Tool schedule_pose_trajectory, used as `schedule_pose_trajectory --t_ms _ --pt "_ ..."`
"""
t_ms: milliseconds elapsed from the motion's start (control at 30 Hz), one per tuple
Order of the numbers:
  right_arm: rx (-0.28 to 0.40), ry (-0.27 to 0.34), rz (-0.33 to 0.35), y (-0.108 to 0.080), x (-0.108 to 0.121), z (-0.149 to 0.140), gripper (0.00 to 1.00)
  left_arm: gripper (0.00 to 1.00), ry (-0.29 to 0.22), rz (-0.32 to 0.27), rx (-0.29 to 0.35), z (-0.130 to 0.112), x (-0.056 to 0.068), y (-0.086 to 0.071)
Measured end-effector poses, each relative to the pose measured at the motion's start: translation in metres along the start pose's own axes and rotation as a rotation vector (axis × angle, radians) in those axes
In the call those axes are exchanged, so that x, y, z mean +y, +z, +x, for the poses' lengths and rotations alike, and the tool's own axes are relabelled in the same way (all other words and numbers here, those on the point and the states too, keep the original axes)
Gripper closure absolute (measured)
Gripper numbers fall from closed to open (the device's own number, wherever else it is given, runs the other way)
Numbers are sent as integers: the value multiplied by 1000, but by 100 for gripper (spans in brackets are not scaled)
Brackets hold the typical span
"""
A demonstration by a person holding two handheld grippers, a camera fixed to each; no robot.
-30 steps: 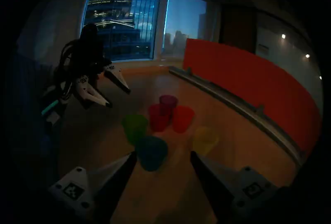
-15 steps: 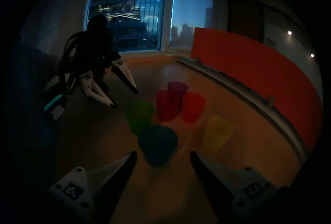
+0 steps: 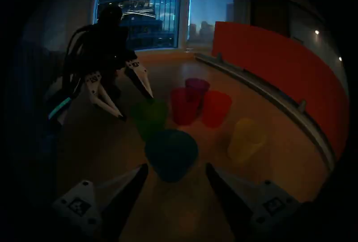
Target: Pour water
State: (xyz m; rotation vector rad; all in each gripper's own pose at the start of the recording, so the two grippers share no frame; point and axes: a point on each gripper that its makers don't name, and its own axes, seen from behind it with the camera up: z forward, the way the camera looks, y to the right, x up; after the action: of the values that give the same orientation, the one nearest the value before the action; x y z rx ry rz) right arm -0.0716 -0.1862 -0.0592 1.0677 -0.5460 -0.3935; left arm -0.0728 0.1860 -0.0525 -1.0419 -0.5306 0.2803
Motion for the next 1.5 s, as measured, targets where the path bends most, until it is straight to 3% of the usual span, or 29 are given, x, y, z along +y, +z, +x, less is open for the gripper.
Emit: schedule_pose_trajectory --t_ms 567,1033,1167,1500 --pt "-6 -27 43 32 -6 3 5 4 -20 -33 -12 6 -2 27" --pt "0 -26 48 37 -7 5 5 5 -39 -40 0 9 2 32" --pt "2 -28 48 37 -7 6 6 14 -43 -39 1 9 3 33" --pt "4 -27 41 38 -8 5 6 14 -37 -41 1 9 5 33"
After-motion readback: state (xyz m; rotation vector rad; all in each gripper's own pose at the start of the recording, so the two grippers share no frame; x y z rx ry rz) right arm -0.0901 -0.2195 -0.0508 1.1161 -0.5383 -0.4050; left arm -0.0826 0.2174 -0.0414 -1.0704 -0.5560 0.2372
